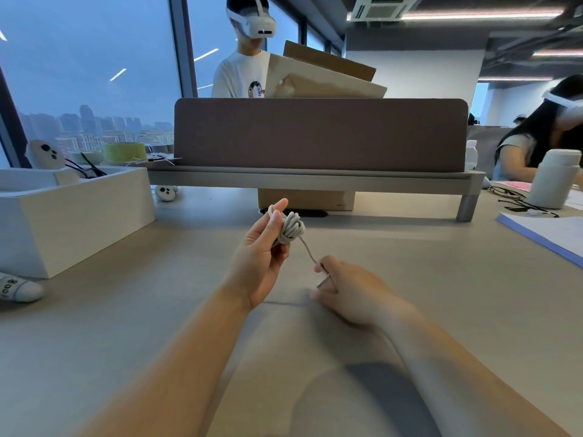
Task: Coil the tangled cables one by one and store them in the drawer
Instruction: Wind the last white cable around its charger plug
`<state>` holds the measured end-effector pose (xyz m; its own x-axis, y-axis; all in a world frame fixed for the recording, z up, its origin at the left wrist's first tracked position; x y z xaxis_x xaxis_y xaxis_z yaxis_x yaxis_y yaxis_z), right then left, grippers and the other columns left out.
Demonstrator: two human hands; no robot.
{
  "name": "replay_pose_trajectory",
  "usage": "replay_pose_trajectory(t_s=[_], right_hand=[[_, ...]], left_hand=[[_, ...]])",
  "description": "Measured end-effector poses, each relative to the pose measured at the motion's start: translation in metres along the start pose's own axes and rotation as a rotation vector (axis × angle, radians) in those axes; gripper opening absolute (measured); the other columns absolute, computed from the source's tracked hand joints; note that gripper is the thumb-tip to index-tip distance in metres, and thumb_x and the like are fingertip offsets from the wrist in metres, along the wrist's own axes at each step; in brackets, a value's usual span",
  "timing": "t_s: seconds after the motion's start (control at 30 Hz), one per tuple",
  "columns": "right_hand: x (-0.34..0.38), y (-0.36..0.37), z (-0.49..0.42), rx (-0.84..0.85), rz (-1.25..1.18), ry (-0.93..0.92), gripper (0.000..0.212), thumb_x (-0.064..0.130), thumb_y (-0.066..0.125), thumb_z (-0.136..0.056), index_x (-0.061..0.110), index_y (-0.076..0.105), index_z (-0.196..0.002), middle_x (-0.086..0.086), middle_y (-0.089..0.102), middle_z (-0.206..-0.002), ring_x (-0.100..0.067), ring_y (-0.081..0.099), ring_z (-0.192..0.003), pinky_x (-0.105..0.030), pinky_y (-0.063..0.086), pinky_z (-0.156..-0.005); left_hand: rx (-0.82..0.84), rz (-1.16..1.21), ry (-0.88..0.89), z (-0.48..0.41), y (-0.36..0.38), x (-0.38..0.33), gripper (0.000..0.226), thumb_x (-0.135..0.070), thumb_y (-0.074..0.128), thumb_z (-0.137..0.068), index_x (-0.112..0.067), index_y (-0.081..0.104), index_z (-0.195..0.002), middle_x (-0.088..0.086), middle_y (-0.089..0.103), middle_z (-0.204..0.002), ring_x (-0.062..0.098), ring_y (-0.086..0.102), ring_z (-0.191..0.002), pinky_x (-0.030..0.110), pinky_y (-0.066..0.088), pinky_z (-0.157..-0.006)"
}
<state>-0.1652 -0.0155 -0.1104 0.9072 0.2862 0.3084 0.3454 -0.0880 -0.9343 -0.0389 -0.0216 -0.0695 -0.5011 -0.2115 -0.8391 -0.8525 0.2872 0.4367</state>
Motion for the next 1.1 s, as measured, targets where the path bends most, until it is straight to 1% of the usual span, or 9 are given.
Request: replay_pose_trajectory(t_s=[0.13, 0.3, 0.43, 0.5, 0.6, 0.73, 0.8, 0.93, 1.1], right_hand=[[0.028, 0.002, 0.008, 0.0, 0.145, -0.074, 0.052, 0.046, 0.051, -0.089, 0.026, 0.038, -0.135, -0.001, 0.053, -0.13, -0.027, 0.051, -0.117, -0.036, 0.045, -0.088], [0.063, -0.013, 0.023, -0.072, 0.233, -0.211, 0.037, 0.039, 0.056, -0.083, 0.018, 0.049, -0.113, -0.002, 0.058, -0.11, -0.024, 0.054, -0.102, -0.033, 0.043, -0.074], [0.074, -0.025, 0.03, -0.157, 0.198, -0.294, 0.036, 0.037, 0.058, -0.08, 0.02, 0.048, -0.111, 0.0, 0.056, -0.106, -0.024, 0.055, -0.095, -0.031, 0.041, -0.07], [0.073, -0.032, 0.032, -0.202, 0.095, -0.304, 0.04, 0.035, 0.061, -0.08, 0.021, 0.046, -0.114, 0.001, 0.055, -0.106, -0.024, 0.057, -0.089, -0.035, 0.047, -0.072], [0.07, -0.05, 0.037, -0.339, -0.088, -0.321, 0.036, 0.034, 0.068, -0.079, 0.022, 0.047, -0.107, 0.005, 0.054, -0.099, -0.016, 0.055, -0.078, -0.031, 0.049, -0.068], [0.054, -0.068, 0.037, -0.453, -0.373, -0.28, 0.028, 0.032, 0.074, -0.078, 0.022, 0.057, -0.097, 0.012, 0.059, -0.087, -0.007, 0.054, -0.079, -0.018, 0.044, -0.063], [0.043, -0.066, 0.032, -0.431, -0.494, -0.221, 0.026, 0.033, 0.075, -0.078, 0.023, 0.058, -0.096, 0.014, 0.06, -0.084, -0.003, 0.056, -0.08, -0.016, 0.047, -0.065], [0.028, -0.059, 0.026, -0.356, -0.769, -0.136, 0.03, 0.036, 0.075, -0.079, 0.02, 0.06, -0.099, 0.003, 0.068, -0.084, -0.009, 0.063, -0.069, -0.032, 0.056, -0.065], [0.03, -0.065, 0.027, -0.365, -0.907, -0.158, 0.028, 0.028, 0.072, -0.081, 0.013, 0.063, -0.103, 0.005, 0.065, -0.078, 0.001, 0.06, -0.063, -0.011, 0.044, -0.056]], left_hand=[[-0.076, -0.105, 0.001, -0.005, -0.011, 0.004, 0.027, -0.023, 0.043, -0.099, -0.028, 0.058, -0.121, -0.005, 0.056, -0.089, 0.007, 0.037, -0.068, 0.016, 0.037, -0.063], [-0.085, -0.423, 0.025, -0.006, -0.015, 0.008, 0.036, -0.027, 0.044, -0.099, -0.025, 0.051, -0.134, -0.004, 0.055, -0.088, 0.009, 0.041, -0.076, 0.026, 0.041, -0.073], [-0.053, -0.626, 0.028, -0.003, -0.007, 0.007, 0.041, -0.027, 0.043, -0.1, -0.025, 0.044, -0.14, -0.002, 0.059, -0.098, 0.016, 0.058, -0.083, 0.04, 0.041, -0.102], [-0.039, -0.663, 0.038, -0.001, -0.005, 0.005, 0.041, -0.025, 0.042, -0.1, -0.025, 0.043, -0.141, 0.009, 0.063, -0.101, 0.013, 0.057, -0.091, 0.035, 0.042, -0.097], [0.03, -0.701, 0.041, 0.0, -0.001, 0.009, 0.041, -0.023, 0.042, -0.1, -0.026, 0.042, -0.142, 0.007, 0.063, -0.092, 0.004, 0.06, -0.076, 0.023, 0.05, -0.082], [0.113, -0.711, 0.012, -0.003, 0.004, 0.018, 0.042, -0.024, 0.044, -0.099, -0.025, 0.043, -0.141, -0.001, 0.061, -0.121, -0.003, 0.057, -0.097, 0.017, 0.048, -0.09], [0.153, -0.752, 0.016, -0.001, 0.009, 0.017, 0.041, -0.022, 0.043, -0.1, -0.023, 0.043, -0.141, -0.005, 0.062, -0.107, -0.012, 0.056, -0.083, 0.007, 0.048, -0.076], [0.203, -0.762, 0.036, 0.006, 0.016, 0.011, 0.036, -0.02, 0.041, -0.1, -0.023, 0.045, -0.136, -0.006, 0.055, -0.086, -0.017, 0.05, -0.059, 0.003, 0.041, -0.058], [0.243, -0.754, 0.009, 0.011, 0.019, 0.01, 0.034, -0.044, 0.043, -0.089, -0.028, 0.059, -0.114, -0.004, 0.06, -0.084, -0.009, 0.051, -0.064, 0.006, 0.04, -0.058]])
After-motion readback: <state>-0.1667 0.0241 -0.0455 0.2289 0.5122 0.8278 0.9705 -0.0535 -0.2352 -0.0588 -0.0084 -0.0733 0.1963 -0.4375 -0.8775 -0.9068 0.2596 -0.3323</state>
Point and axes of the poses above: each hand's wrist, its own z-axis away from the middle knuckle, its own y-axis out of the palm, x = y × z, the point moved 10 cm from there along -z, towards the middle knuckle
